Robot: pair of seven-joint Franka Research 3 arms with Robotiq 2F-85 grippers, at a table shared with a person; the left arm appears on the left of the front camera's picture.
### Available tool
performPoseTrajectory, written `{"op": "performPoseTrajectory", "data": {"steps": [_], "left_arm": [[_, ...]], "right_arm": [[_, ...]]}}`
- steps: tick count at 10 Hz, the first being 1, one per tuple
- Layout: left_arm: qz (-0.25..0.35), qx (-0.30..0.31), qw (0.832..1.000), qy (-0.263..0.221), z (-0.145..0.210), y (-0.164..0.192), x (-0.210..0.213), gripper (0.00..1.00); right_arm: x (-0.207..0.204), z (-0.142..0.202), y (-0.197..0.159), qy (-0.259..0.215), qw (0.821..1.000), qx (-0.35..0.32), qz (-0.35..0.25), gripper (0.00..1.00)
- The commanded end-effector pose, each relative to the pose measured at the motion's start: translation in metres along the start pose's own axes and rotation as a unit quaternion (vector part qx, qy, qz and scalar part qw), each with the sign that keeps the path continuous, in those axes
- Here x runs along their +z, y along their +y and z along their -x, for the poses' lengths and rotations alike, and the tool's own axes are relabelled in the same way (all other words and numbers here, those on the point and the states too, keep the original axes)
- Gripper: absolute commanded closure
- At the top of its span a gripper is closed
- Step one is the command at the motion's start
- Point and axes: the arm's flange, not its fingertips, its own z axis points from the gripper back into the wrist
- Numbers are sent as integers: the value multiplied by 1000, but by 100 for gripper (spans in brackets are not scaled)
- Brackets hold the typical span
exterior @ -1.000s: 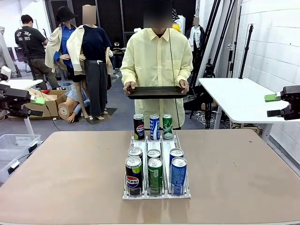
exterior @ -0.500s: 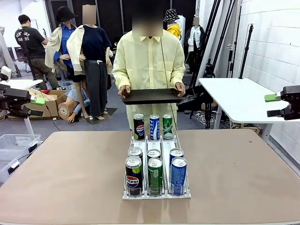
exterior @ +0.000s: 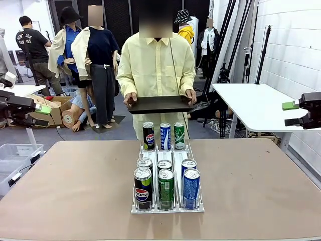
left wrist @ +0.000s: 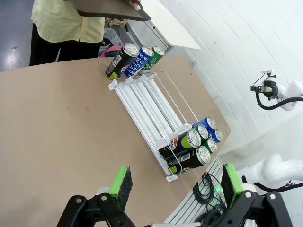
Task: Retrieve and hand over the desired beverage to the person.
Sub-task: Pick up a can of the same type that the person held from the Automatic Can Dispenser.
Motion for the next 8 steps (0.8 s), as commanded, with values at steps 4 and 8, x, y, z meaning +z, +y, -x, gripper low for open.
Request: {"op": "performPoseTrajectory", "data": {"steps": [4,8], "left_arm": [[-1,-1,1000,3,0,0,-1,0],[-1,-1,1000,3,0,0,-1,0]], "right_arm": [[0,0,0,0,1000,0,0,0],[0,0,0,0,1000,0,0,0]]}}
